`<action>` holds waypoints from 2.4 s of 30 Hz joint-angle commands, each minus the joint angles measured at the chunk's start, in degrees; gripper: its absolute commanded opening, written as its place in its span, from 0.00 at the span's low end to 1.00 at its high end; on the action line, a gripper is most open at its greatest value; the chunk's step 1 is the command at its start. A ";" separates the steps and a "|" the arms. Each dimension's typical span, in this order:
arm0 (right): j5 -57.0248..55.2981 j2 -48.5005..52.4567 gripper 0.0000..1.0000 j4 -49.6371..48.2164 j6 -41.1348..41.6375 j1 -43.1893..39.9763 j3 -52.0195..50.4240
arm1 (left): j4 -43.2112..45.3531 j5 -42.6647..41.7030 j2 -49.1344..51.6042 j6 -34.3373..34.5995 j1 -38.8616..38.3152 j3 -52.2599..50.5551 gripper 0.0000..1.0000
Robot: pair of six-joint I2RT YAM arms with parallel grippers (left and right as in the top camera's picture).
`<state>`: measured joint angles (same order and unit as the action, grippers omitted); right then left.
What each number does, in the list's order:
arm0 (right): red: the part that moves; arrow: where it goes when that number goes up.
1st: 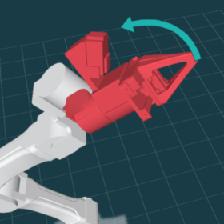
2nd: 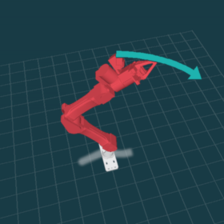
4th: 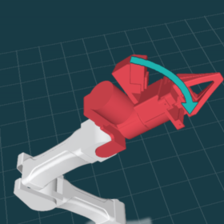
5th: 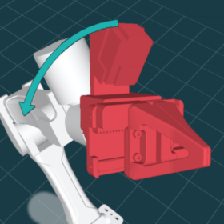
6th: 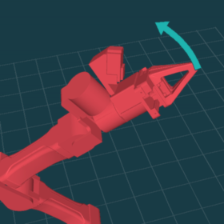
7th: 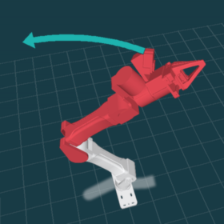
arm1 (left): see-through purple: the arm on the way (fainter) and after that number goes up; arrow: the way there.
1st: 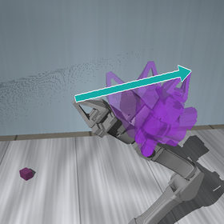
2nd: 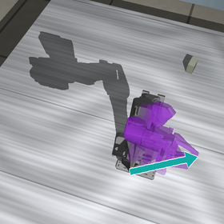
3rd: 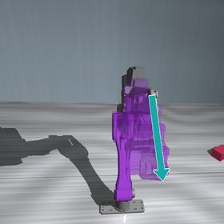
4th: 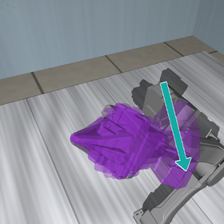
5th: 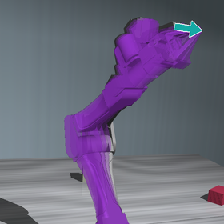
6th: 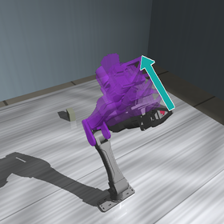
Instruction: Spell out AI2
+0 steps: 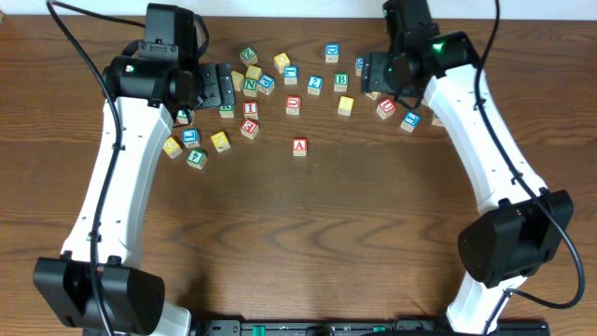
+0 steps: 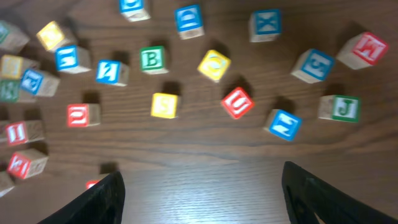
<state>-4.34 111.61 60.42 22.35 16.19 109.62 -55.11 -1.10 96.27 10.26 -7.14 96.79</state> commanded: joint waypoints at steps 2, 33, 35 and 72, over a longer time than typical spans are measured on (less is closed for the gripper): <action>-1.14 -0.90 0.76 0.50 1.40 -2.56 0.92 | -0.15 0.98 0.17 -0.76 -0.02 1.68 0.96; 3.54 -0.87 0.78 3.63 1.60 -12.66 0.92 | -0.15 0.92 0.20 -0.70 -0.02 1.68 0.97; 3.65 -0.87 0.78 3.67 1.57 -12.31 0.90 | -0.13 0.92 0.35 -0.26 -0.02 1.68 0.97; 3.87 -0.87 0.83 5.18 1.57 -10.82 0.90 | 19.28 7.78 29.46 16.39 -9.18 1.68 0.75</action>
<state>-0.78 111.61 65.45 23.86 5.17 109.62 -36.42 5.13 125.89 26.15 -16.51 97.34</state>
